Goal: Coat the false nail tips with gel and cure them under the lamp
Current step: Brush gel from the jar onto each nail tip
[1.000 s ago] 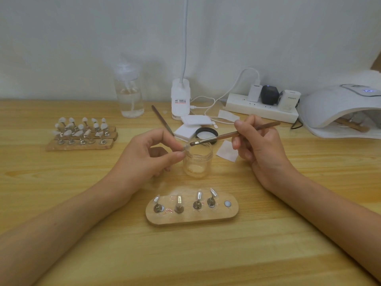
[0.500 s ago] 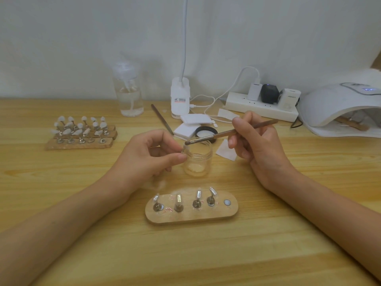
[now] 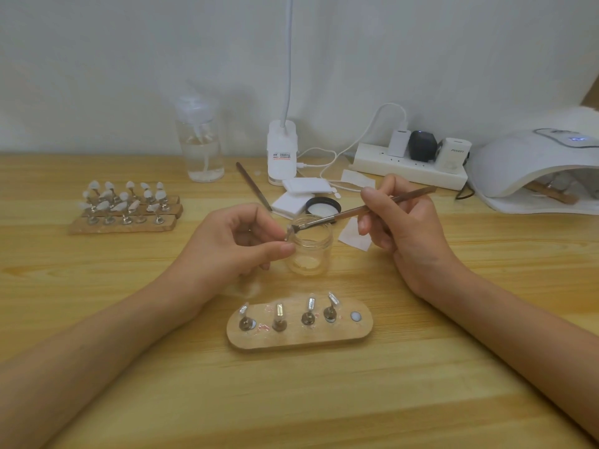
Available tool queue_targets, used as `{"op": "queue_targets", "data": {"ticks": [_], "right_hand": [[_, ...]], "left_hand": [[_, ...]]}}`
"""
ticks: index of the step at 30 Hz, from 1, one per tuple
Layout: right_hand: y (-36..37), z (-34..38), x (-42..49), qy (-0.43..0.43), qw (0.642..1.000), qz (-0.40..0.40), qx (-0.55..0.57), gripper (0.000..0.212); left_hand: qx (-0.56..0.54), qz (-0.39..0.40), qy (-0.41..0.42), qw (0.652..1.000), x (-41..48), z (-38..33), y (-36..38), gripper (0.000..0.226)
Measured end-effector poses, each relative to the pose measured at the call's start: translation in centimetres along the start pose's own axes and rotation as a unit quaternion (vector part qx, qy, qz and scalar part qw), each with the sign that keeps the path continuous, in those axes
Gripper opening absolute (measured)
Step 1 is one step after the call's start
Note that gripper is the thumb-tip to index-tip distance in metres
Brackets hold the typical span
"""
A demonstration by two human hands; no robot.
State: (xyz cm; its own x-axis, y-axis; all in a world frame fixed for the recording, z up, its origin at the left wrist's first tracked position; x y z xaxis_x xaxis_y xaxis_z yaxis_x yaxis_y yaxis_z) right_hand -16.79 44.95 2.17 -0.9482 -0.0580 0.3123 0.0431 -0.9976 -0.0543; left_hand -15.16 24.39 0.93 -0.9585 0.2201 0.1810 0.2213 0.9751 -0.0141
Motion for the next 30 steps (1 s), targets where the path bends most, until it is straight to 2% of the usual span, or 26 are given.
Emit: {"op": "queue_targets", "data": {"ticks": [6,13,19,26,30], "right_hand": [[-0.64,-0.04,-0.05,0.005,0.999,-0.043,-0.014,0.029],[0.19,0.48,-0.07,-0.025,1.000,0.007,0.013,0.023],[-0.32,0.14,-0.04,-0.016,1.000,-0.019,-0.013,0.026],[-0.78,0.27,-0.07,-0.015,0.999,-0.047,-0.012,0.029],[-0.33,0.64,-0.08,-0.031,0.999,-0.015,0.010,0.024]], "left_hand": [[0.000,0.003,-0.003,1.000,-0.07,0.03,0.08,0.034],[-0.004,0.007,0.000,1.000,-0.01,-0.02,0.07,0.033],[-0.009,0.013,0.001,1.000,-0.01,0.09,0.05,0.022],[-0.005,0.012,0.004,1.000,0.06,0.08,0.06,0.024],[-0.006,0.014,0.002,1.000,0.04,0.11,0.06,0.022]]}}
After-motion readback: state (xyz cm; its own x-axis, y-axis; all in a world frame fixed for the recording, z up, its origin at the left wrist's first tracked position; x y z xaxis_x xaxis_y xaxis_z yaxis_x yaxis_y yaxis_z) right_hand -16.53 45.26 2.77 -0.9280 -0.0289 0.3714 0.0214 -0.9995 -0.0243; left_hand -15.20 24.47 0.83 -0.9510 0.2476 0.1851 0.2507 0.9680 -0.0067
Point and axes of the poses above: each hand's wrist, its own x-axis towards the middle knuckle, its own y-axis out of the palm, z = x × y, the point moved 7 cm from there along x, towards the middle knuckle, and after that the axes turned 10 degrees about -x, right-handed, at the moved point
